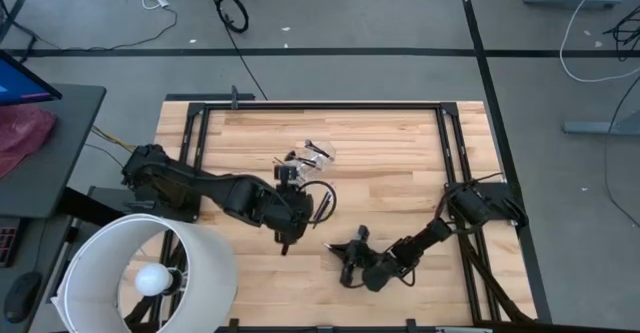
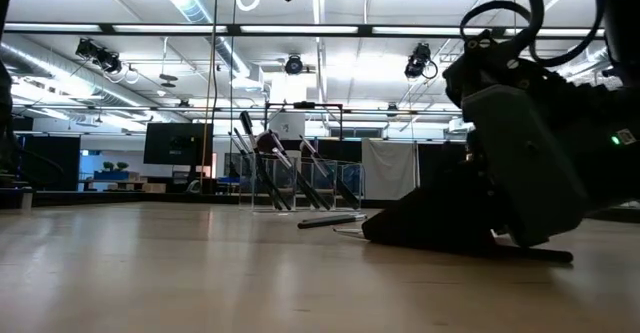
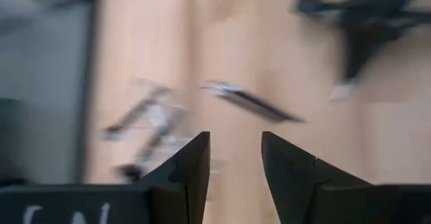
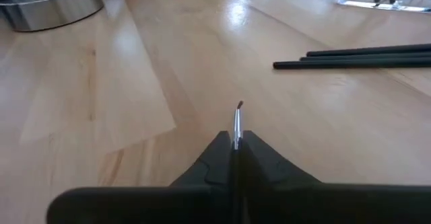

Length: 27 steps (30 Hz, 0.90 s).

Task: Put items in baskets/containers
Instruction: Put the black liner brush into the transparent organizer

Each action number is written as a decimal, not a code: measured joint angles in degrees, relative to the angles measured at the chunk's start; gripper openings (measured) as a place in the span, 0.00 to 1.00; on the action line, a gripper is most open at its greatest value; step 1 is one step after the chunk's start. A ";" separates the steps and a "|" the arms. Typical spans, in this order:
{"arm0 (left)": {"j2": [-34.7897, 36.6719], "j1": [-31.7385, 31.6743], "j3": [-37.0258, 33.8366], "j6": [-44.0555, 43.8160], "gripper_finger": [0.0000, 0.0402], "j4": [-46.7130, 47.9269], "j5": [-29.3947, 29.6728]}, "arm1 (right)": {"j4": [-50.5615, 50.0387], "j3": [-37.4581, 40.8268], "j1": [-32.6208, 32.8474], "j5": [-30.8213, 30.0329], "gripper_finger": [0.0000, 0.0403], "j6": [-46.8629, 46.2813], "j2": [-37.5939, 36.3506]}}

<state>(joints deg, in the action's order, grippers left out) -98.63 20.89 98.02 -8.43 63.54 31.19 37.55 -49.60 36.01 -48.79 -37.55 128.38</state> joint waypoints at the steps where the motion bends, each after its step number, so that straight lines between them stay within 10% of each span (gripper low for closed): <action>1: -0.46 0.01 0.01 -1.66 0.35 -0.56 -2.54 | 0.24 0.00 -0.15 0.28 0.06 0.46 0.00; 16: -13.59 3.64 -21.63 1.96 0.35 -41.92 -9.83 | -3.28 0.52 -3.70 9.50 0.02 18.37 -6.74; 27: -19.69 2.84 -22.71 -1.39 0.35 -46.90 -11.60 | -1.72 0.42 -4.42 9.86 0.02 19.18 -6.71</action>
<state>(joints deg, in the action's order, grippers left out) -118.31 23.73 75.31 -9.82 16.65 19.60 35.83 -49.19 31.59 -38.93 -18.37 121.67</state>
